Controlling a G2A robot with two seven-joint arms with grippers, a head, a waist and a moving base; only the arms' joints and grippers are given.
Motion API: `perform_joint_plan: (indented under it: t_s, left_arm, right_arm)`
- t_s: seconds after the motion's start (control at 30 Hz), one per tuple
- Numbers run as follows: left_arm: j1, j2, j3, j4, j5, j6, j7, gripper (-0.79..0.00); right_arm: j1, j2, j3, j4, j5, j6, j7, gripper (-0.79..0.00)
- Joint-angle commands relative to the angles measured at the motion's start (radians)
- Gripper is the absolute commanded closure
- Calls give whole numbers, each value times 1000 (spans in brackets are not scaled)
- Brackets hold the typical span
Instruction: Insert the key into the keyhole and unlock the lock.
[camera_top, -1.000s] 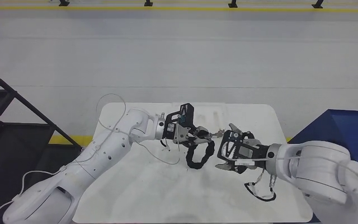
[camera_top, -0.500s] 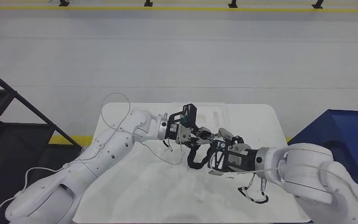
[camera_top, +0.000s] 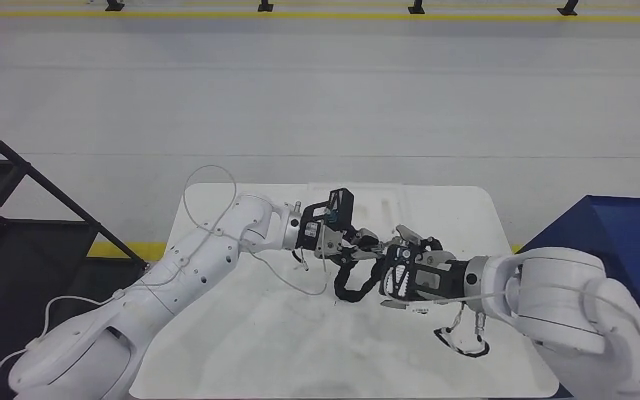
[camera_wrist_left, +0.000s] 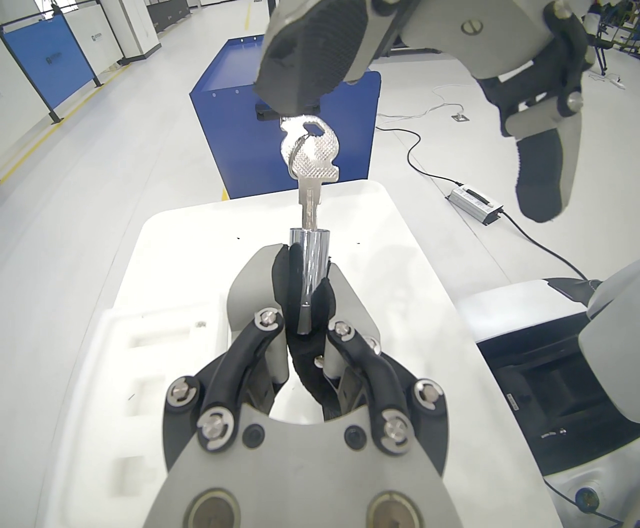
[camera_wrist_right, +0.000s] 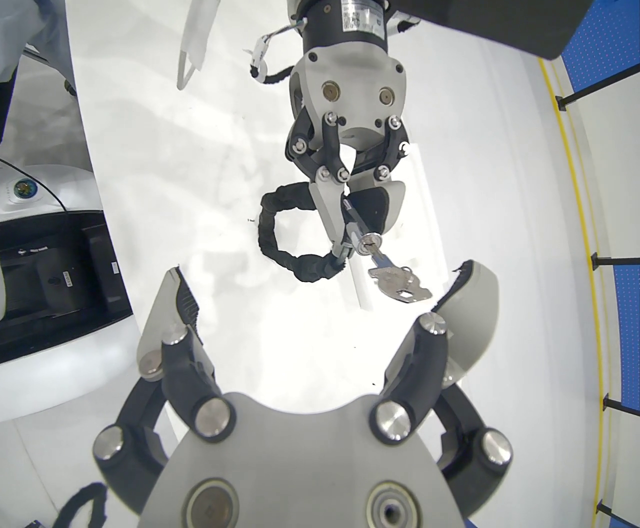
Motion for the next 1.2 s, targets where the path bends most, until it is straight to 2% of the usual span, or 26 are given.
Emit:
perform_joint_plan:
  t_s: [0.0, 0.03, 0.07, 0.1, 0.17, 0.2, 0.23, 0.37, 0.57, 0.63, 0.77, 0.9, 1.17]
  left_arm:
    - [-3, 3, 5, -3, 1, 0, 2, 0]
    - [-4, 5, 9, -5, 0, 0, 2, 0]
    - [-6, 7, 12, -7, -1, 0, 3, 0]
    - [-8, 8, 15, -9, -4, 0, 4, 0]
    - [-12, 12, 23, -11, -9, 0, 6, 0]
    - [-14, 14, 27, -12, -12, 0, 6, 0]
    - [-16, 15, 31, -13, -14, 0, 7, 0]
    - [-25, 21, 47, -19, -22, 0, 9, 0]
    - [-38, 29, 68, -22, -32, 0, 13, 0]
    - [-42, 31, 74, -24, -34, 0, 15, 0]
    - [-48, 34, 85, -26, -35, 0, 23, 0]
    - [-54, 36, 97, -31, -35, 0, 29, 0]
    - [-65, 39, 117, -40, -27, 0, 44, 0]
  right_arm:
    - [6, 4, 1, 7, -21, -19, -18, -785]
    - [9, 7, 0, 10, -35, -28, -27, -785]
    - [12, 10, -2, 12, -48, -36, -35, -730]
    - [15, 13, -5, 13, -60, -43, -42, -643]
    - [20, 18, -8, 15, -77, -52, -51, -523]
    - [22, 20, -10, 16, -81, -55, -53, -416]
    - [23, 23, -12, 16, -84, -57, -56, -382]
    - [26, 30, -16, 16, -91, -63, -62, -336]
    - [26, 36, -15, 7, -113, -61, -69, -332]
    - [24, 36, -16, 4, -123, -57, -78, -308]
    - [19, 38, -17, -1, -143, -49, -93, -222]
    - [11, 39, -14, 0, -147, -34, -105, -12]
    - [-18, 42, 9, 9, -109, 24, -140, 0]
